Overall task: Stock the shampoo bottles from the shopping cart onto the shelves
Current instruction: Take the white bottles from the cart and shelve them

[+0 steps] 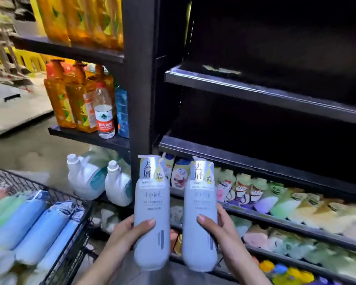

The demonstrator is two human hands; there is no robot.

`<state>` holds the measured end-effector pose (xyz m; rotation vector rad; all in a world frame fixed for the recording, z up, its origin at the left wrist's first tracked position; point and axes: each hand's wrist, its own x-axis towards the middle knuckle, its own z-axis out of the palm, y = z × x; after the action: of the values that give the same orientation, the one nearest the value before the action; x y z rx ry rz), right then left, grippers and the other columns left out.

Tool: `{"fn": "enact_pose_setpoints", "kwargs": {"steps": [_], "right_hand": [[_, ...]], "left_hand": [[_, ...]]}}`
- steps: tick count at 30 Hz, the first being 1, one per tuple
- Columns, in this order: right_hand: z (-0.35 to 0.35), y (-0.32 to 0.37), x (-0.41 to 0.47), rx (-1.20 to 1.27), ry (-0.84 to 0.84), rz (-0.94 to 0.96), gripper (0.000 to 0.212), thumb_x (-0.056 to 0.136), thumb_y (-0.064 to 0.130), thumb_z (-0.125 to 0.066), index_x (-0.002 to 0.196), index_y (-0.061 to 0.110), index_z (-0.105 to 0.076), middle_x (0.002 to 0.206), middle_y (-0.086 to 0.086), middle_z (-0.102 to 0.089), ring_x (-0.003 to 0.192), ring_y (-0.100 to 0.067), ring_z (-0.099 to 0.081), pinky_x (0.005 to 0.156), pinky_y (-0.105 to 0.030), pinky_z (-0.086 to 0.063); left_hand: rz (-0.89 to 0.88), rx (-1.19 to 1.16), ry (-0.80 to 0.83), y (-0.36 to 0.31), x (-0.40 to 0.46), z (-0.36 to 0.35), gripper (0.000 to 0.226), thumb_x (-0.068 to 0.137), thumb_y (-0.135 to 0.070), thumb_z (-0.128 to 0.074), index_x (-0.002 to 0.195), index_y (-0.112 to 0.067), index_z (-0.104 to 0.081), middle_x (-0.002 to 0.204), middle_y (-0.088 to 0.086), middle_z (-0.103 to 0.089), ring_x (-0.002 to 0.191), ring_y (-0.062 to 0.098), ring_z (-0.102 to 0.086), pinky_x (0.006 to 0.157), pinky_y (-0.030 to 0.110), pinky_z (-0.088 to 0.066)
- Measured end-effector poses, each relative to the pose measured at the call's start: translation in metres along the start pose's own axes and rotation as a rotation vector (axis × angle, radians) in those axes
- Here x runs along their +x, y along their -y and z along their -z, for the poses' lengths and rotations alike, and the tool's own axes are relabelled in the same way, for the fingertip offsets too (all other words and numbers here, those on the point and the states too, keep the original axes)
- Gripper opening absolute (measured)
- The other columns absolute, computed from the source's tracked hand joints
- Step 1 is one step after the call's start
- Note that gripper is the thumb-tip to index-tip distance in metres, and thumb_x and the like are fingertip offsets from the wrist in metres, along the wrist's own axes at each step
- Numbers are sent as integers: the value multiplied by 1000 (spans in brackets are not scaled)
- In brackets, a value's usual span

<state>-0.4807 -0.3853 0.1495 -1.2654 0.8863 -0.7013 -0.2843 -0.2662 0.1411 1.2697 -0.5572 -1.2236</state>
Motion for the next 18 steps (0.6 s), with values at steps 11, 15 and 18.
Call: {"fn": "enact_pose_setpoints", "kwargs": {"steps": [11,15,18], "right_hand": [[98,51,11,-54,-14,147,79,48,44,-77,120,18,-56,107,0,-73,96,-19,-70,73,-27,-56],[94,52,39,-65,-2,136,80,49,43,-78,121,15,-56,108,-7,-72,98,-26,-69,74,-29,-57],[82,57,65,-76,-6,145,80,52,43,-79,123,15,-55,110,-7,-71,101,-26,-68,84,-38,-56]], "left_hand": [[-122,62,51,-32,60,-103,63,54,-44,-77,101,-3,-69,96,19,-73,83,28,-71,68,30,-54],[-103,86,20,-49,102,-99,58,55,-48,-78,93,-4,-73,93,19,-73,85,33,-71,78,40,-56],[-110,111,-11,-66,142,-87,54,57,-49,-77,91,-6,-73,92,17,-74,89,37,-70,88,51,-51]]}}
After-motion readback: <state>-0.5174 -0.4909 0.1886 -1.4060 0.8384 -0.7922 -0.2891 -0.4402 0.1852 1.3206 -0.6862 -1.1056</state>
